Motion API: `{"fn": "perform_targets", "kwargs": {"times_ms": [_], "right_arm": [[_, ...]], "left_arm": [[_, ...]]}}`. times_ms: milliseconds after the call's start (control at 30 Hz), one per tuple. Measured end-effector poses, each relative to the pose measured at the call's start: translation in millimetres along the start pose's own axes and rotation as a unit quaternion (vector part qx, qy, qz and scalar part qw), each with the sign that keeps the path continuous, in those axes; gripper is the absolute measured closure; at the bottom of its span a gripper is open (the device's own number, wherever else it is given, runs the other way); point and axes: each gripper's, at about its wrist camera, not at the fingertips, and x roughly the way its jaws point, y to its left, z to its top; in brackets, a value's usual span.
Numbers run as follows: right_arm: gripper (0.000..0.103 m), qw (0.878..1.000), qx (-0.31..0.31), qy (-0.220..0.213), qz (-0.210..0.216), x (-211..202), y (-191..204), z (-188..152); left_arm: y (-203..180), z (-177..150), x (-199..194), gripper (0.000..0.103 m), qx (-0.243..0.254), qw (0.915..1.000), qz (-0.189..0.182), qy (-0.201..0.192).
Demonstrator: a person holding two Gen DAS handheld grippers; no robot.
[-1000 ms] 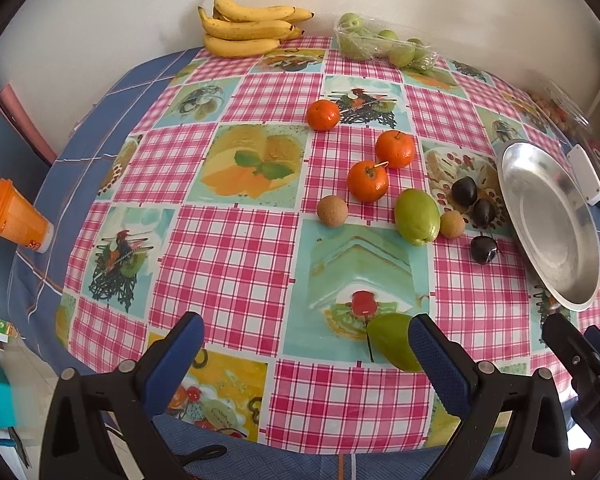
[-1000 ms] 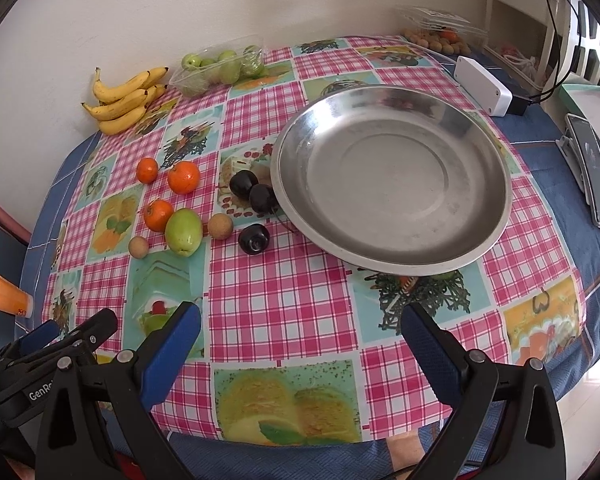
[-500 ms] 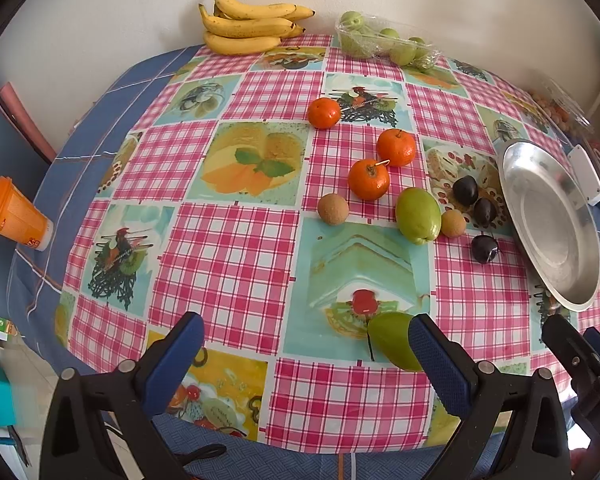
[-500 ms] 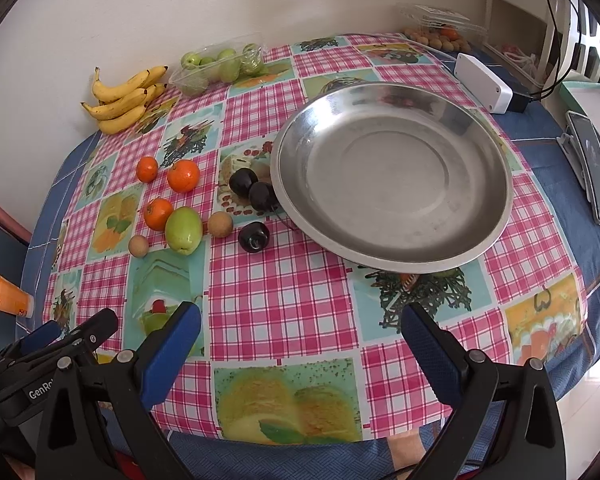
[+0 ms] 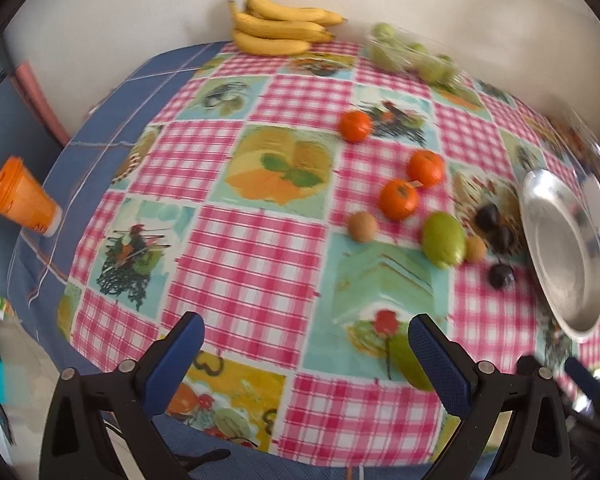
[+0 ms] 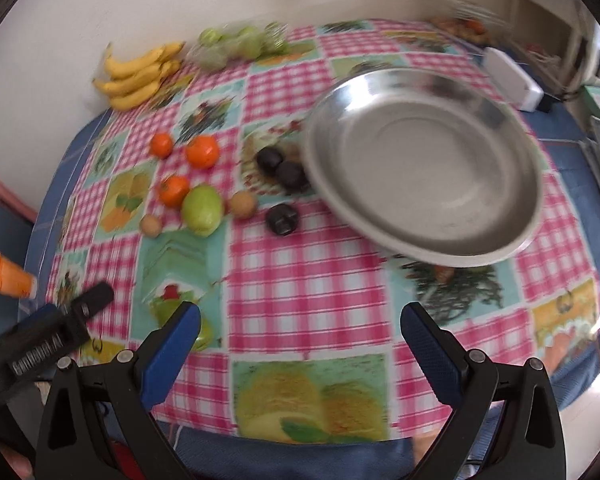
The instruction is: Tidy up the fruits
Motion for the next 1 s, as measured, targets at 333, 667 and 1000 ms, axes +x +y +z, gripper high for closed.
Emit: {"fn": "perform_targets", "kwargs": {"times_ms": [333,667,1000], "right_arm": [[0.003,0.997,-0.066,0.047,0.005,31,53,-3],[0.003,0.996,-0.038,0.085,0.010,62,68,1],[0.003,0.990,-0.107,0.092,-0.010,82,111,-3]], "left_arm": [[26,3,27,0.000,-0.042,0.9982,-0.001,0.042],[33,4,47,0.000,-0.058,0.9961,0.004,0.066],[50,5,56,0.000,-0.075,0.9946,0.003,0.071]]}}
